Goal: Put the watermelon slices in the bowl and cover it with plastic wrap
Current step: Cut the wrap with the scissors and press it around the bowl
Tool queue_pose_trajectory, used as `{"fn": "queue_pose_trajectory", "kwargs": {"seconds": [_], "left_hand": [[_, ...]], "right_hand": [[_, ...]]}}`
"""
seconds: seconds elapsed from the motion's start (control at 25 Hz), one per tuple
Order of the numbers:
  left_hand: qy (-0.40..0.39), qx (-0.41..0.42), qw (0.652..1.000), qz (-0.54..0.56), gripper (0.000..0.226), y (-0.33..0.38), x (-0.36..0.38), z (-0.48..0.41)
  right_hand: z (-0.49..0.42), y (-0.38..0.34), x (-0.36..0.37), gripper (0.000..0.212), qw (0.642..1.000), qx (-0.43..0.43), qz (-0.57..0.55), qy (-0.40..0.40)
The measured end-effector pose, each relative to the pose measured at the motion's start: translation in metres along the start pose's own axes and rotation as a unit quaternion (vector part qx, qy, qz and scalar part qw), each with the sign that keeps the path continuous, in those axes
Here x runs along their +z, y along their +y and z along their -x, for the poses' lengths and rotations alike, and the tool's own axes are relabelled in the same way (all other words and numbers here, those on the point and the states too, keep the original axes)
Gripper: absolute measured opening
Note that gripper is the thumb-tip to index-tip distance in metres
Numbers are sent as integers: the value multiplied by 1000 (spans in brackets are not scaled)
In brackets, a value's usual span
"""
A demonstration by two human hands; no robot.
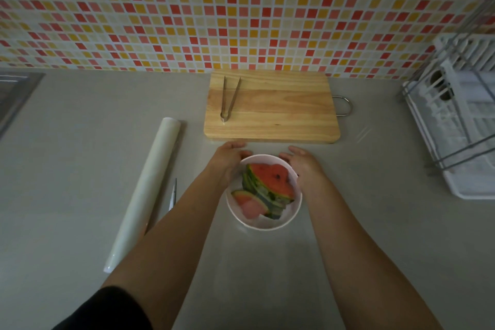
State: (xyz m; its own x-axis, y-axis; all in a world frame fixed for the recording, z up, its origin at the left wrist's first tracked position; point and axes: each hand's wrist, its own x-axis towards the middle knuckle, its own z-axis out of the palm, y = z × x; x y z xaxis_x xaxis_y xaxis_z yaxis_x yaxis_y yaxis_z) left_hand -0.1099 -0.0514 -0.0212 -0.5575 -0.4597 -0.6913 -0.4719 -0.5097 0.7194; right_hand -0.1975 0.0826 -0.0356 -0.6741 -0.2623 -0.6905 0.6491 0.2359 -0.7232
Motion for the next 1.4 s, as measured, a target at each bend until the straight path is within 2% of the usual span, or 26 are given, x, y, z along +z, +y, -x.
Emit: {"fn": "queue_pose_trajectory", "kwargs": {"seconds": [0.08, 0.12, 0.16, 0.24, 0.32, 0.4, 0.52, 0.72, 0.96, 1.12, 1.32, 1.4], "left_hand": [[24, 35, 998, 39, 16, 1, -15, -1], [36, 82, 995, 39, 16, 0, -25, -2], [30, 134, 990, 31, 19, -2, -34, 0], [-52, 220, 974, 14, 34, -15, -45, 12], [-137, 256, 957, -29, 45, -31, -40, 26], [-157, 248, 954, -54, 53, -40, -27, 33], [-124, 233, 963, -56, 63, -39, -18, 34], [-115, 201, 970, -72, 62, -38, -18, 29], [-102, 227, 953, -172, 61, -33, -18, 26], [-106, 228, 952, -176, 60, -33, -18, 26], [-82, 222, 942, -237, 71, -37, -18, 24], [-103, 206, 953, -199, 75, -37, -24, 25]], "right_hand": [[5, -4, -20, 24, 994, -88, 23, 67], [8, -6, -31, 16, 983, -149, 45, 99], [13, -6, -38, 16, 972, -210, 42, 92], [25, 9, -39, 31, 958, -285, 18, -24], [30, 28, -28, 46, 940, -312, 50, -130], [31, 37, -16, 61, 933, -308, 81, -167], [24, 38, -11, 66, 941, -287, 61, -171], [19, 39, -8, 76, 960, -215, 68, -165], [18, 31, -6, 81, 961, -199, 125, -148], [22, 27, -5, 81, 953, -208, 165, -144], [35, 25, -3, 88, 951, -210, 213, -79], [34, 29, -7, 84, 964, -219, 151, -26]]}}
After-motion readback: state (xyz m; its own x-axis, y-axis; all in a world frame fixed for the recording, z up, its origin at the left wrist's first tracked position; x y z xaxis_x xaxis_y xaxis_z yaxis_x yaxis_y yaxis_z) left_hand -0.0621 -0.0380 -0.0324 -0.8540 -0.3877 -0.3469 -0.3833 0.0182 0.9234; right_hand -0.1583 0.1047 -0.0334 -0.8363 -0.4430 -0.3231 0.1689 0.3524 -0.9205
